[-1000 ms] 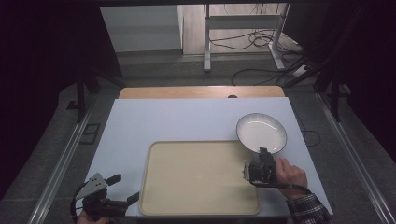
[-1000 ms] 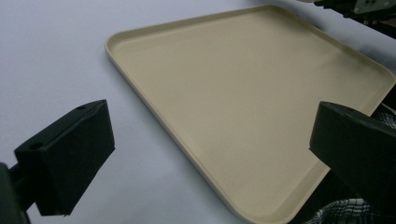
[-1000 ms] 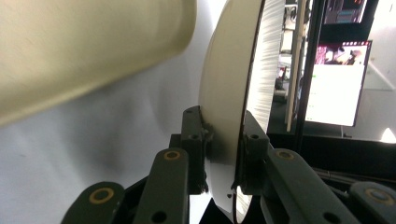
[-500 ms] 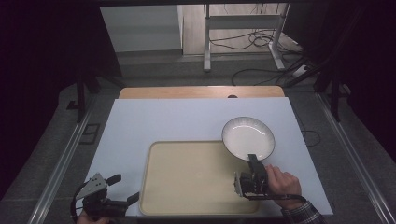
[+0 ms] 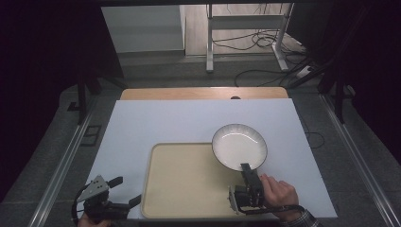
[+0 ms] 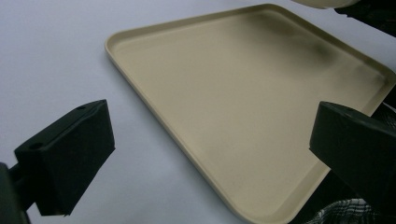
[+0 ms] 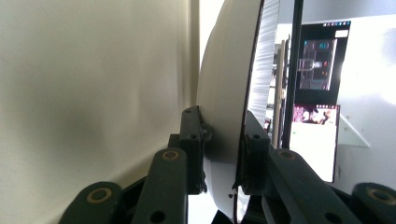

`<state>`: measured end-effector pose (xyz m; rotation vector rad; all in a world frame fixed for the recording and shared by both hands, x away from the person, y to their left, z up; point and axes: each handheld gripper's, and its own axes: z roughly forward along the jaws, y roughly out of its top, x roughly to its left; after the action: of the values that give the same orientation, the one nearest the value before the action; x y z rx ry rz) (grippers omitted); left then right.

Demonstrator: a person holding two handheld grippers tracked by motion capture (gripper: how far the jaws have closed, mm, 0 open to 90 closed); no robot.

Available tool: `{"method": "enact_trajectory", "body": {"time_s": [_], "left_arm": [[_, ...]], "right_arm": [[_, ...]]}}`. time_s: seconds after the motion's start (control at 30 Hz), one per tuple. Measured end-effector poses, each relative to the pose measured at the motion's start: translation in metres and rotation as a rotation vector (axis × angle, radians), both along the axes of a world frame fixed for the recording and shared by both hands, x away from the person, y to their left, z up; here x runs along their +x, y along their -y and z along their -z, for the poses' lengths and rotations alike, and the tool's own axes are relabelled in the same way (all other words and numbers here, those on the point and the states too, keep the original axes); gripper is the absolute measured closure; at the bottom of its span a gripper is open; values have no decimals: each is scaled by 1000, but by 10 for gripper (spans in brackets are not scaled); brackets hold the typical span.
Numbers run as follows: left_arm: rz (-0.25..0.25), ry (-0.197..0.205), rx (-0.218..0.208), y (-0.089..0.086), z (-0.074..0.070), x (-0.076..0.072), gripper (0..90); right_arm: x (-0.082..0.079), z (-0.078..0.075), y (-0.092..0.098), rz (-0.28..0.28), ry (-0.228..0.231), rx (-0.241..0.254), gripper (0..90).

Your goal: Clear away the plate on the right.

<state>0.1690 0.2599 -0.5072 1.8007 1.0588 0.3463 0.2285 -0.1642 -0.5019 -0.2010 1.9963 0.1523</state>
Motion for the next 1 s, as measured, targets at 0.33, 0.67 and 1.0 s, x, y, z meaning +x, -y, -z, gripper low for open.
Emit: {"method": "enact_trajectory", "body": {"time_s": [0.33, 0.67, 1.0], "left_arm": [[1, 0, 3, 0, 0, 0, 0], [1, 1, 4, 0, 0, 0, 0], [2, 1, 7, 0, 0, 0, 0]], "right_arm": [[-17, 2, -18, -74, -17, -1, 757], [-32, 6, -37, -115, 25, -28, 754], [-40, 16, -61, -182, 11, -41, 751]]}}
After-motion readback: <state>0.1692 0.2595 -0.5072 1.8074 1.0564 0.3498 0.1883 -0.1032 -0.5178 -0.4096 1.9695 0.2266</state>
